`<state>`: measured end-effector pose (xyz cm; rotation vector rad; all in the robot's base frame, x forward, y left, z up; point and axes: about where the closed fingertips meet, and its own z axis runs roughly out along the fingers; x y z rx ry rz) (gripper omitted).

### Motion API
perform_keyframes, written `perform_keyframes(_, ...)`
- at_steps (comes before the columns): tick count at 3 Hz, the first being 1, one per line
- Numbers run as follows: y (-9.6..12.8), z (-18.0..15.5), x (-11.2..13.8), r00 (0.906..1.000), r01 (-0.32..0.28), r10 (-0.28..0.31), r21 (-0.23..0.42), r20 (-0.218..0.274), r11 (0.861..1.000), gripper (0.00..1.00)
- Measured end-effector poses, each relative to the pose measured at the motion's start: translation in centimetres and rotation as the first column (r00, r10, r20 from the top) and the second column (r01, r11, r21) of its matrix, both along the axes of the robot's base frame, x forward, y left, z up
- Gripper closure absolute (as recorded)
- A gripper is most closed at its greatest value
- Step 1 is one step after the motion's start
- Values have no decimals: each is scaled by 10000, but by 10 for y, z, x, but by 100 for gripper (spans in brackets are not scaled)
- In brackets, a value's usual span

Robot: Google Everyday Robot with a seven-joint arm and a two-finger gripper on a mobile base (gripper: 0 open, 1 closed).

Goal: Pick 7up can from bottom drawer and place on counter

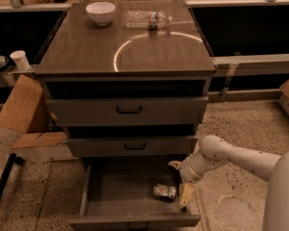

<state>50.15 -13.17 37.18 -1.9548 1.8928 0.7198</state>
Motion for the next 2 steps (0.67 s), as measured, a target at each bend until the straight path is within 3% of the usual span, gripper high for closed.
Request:
perform_keyframes(1, 0, 0, 0, 10000, -1, 1, 0, 0, 10000, 0)
perform_keyframes(2, 5, -20, 3, 9998, -163, 164, 56, -110, 9999, 0)
